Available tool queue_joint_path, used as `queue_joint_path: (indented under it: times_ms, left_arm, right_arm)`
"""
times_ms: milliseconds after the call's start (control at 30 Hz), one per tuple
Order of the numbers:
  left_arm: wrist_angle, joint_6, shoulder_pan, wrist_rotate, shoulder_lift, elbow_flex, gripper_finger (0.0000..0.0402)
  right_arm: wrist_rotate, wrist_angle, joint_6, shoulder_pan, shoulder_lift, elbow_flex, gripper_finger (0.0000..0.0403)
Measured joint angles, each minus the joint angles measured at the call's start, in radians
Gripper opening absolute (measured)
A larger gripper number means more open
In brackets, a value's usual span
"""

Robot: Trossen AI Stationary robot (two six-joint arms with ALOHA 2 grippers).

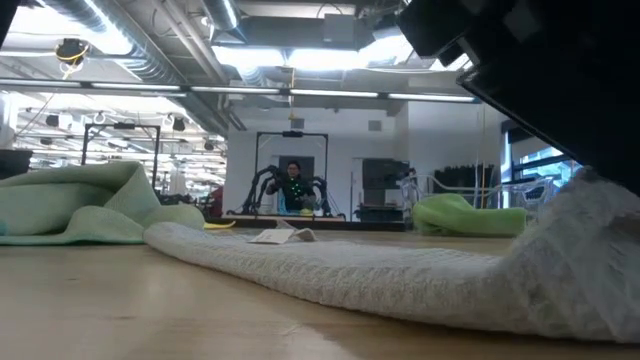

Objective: Fold microfiber towels
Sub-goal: Fold the gray cloth

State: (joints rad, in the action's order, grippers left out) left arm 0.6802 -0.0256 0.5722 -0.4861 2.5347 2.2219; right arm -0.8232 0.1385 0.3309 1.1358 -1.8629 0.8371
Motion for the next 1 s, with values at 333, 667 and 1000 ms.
queue_joint_path:
  times_ms: [333,667,1000]
  left_arm:
    - [0.001,-0.026,0.018,-0.052,0.0,0.0,0.0]
    - [0.129,-0.158,0.038,-0.166,0.0,0.0,0.0]
    - [0.309,-0.326,0.038,-0.268,-0.009,0.001,0.0]
  right_arm:
    - [-0.019,0.023,0.001,-0.01,0.0,0.0,0.0192]
    - [-0.067,0.026,-0.044,-0.013,0.0,0.001,0.0166]
    - [-0.488,0.278,-0.055,0.015,0.085,0.075,0.0165]
